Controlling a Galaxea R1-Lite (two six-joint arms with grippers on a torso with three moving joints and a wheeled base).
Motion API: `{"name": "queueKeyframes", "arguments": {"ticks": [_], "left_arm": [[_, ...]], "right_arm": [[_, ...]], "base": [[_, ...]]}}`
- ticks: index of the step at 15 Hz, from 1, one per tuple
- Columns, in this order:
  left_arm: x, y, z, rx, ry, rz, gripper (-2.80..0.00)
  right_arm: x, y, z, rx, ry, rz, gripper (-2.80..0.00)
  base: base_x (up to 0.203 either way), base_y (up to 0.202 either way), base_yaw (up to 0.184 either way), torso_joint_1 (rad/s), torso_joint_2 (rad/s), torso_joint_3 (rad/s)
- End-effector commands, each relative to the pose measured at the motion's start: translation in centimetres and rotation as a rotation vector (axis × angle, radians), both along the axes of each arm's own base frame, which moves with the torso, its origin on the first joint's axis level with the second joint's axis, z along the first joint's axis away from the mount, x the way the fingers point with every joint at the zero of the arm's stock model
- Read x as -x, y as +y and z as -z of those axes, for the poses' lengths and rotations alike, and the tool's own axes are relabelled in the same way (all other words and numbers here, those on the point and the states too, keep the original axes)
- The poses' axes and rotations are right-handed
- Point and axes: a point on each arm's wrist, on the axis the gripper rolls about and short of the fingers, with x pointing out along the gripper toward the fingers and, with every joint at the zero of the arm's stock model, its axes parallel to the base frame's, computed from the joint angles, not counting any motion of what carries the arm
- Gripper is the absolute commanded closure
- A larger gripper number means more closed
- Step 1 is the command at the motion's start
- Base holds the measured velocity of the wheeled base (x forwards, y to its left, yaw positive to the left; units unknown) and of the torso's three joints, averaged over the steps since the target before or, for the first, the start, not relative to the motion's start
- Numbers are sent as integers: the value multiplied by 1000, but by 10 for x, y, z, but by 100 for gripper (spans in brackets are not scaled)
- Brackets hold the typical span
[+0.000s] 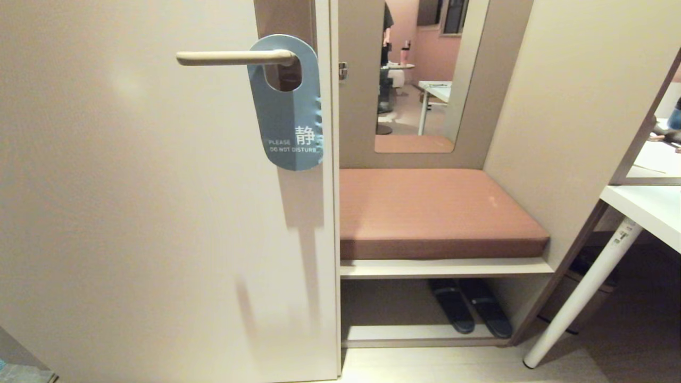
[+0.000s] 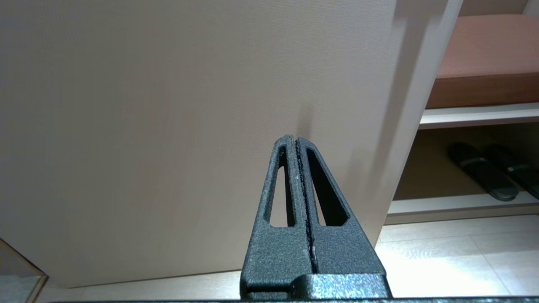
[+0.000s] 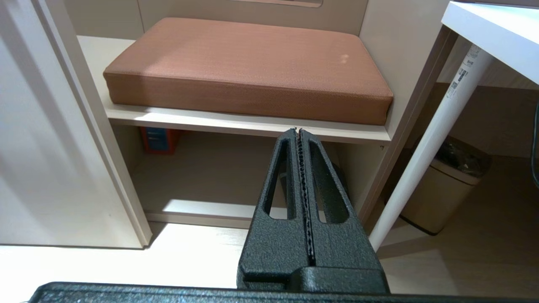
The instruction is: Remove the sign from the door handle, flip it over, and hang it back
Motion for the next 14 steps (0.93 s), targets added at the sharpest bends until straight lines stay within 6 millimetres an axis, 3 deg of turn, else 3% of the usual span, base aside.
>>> {"name": "queueKeyframes", "arguments": {"ticks": [1,14], "left_arm": [[0,0,0,0,-2,0,0],[0,0,0,1,-1,0,0]], "right_arm": [[0,0,0,0,2,-2,0],[0,0,0,0,0,-1,0]], "base": [[0,0,0,0,0,0],[0,0,0,0,0,0]]}}
